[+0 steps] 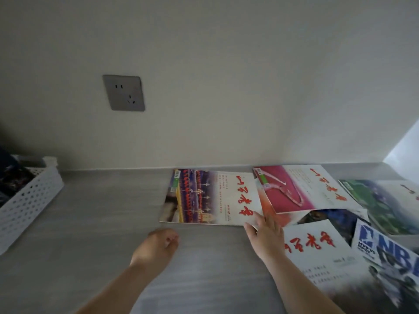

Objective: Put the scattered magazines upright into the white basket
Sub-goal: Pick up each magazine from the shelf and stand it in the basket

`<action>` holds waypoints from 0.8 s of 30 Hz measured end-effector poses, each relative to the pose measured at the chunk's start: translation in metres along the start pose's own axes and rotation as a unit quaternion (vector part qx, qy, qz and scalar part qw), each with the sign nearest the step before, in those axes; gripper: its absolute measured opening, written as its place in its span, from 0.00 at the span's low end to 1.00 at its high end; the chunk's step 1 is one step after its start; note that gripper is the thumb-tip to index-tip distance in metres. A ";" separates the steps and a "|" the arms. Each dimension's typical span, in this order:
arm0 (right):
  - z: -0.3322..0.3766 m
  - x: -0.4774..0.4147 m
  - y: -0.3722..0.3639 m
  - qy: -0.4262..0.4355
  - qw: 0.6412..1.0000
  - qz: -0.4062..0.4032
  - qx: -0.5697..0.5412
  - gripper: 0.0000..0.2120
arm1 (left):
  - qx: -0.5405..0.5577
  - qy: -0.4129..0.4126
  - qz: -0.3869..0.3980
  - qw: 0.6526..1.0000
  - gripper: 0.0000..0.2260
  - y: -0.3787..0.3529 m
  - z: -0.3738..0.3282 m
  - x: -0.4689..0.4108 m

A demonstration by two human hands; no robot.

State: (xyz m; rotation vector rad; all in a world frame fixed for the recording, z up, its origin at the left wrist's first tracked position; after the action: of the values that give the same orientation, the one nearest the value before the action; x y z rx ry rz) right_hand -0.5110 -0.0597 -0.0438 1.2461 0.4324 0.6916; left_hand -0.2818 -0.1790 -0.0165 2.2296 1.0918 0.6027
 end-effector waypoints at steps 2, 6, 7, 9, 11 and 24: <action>0.000 -0.004 -0.013 0.007 0.999 0.007 0.041 0.28 | 0.000 -0.030 -0.001 1.000 0.12 -0.004 -0.016 -0.017; -0.001 -0.005 -0.024 0.019 0.996 -0.015 0.088 0.32 | -0.040 -0.098 0.000 0.994 0.08 -0.018 -0.047 -0.074; -0.002 -0.006 -0.026 0.021 0.996 -0.018 0.088 0.32 | -0.052 -0.105 0.008 0.993 0.09 -0.022 -0.051 -0.091; -0.004 -0.010 -0.029 0.025 0.995 -0.020 0.093 0.32 | -0.087 -0.100 0.023 0.991 0.11 -0.029 -0.053 -0.122; -0.006 -0.012 -0.033 0.026 0.994 -0.011 0.107 0.32 | -0.118 -0.069 0.036 0.990 0.12 -0.032 -0.046 -0.152; 0.000 -0.010 -0.014 0.008 0.989 -0.062 0.136 0.26 | -0.304 -0.034 0.155 0.939 0.46 -0.052 -0.025 -0.252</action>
State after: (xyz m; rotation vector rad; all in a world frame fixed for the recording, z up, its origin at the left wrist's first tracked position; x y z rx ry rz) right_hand -0.5147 -0.0691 -0.0583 1.4569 0.6287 0.5487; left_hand -0.4680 -0.3506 -0.0688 1.8530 0.4246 0.8525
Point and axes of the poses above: each hand's wrist, its own x-axis away from the middle knuckle, its own y-axis out of the back of the hand, z = x × y, the point moved 5 cm from there along -x, towards the middle knuckle, and after that the axes turned 4 degrees about x, right-handed, at the moved point
